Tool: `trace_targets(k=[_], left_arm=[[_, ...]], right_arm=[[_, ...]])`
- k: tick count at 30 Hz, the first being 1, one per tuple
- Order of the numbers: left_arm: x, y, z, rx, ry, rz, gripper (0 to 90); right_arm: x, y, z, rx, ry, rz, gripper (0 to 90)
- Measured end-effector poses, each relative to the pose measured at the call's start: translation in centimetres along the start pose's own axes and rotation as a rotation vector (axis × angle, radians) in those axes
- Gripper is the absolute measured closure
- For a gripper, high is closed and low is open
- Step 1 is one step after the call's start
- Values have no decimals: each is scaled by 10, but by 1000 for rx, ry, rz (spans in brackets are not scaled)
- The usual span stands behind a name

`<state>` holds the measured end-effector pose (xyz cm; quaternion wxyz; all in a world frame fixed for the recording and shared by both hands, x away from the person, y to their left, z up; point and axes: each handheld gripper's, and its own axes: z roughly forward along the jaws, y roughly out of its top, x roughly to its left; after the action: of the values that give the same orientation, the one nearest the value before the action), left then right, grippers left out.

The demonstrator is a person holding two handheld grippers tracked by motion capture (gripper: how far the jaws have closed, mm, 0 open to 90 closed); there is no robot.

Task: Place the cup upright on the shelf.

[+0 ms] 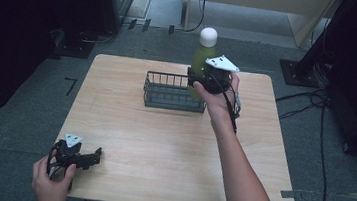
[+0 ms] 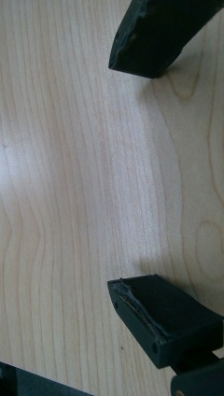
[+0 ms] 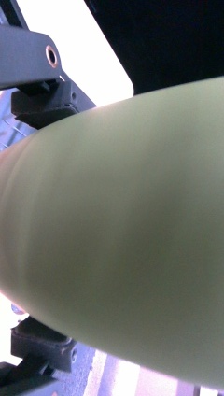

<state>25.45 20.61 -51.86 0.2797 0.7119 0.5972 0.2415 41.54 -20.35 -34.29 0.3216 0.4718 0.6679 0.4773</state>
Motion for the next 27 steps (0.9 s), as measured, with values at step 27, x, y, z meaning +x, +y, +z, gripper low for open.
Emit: trace_targets(k=[27], left_arm=[[0,0,0,0,0,0,0]], right_arm=[[-7,-23,58,53,34,77,200]])
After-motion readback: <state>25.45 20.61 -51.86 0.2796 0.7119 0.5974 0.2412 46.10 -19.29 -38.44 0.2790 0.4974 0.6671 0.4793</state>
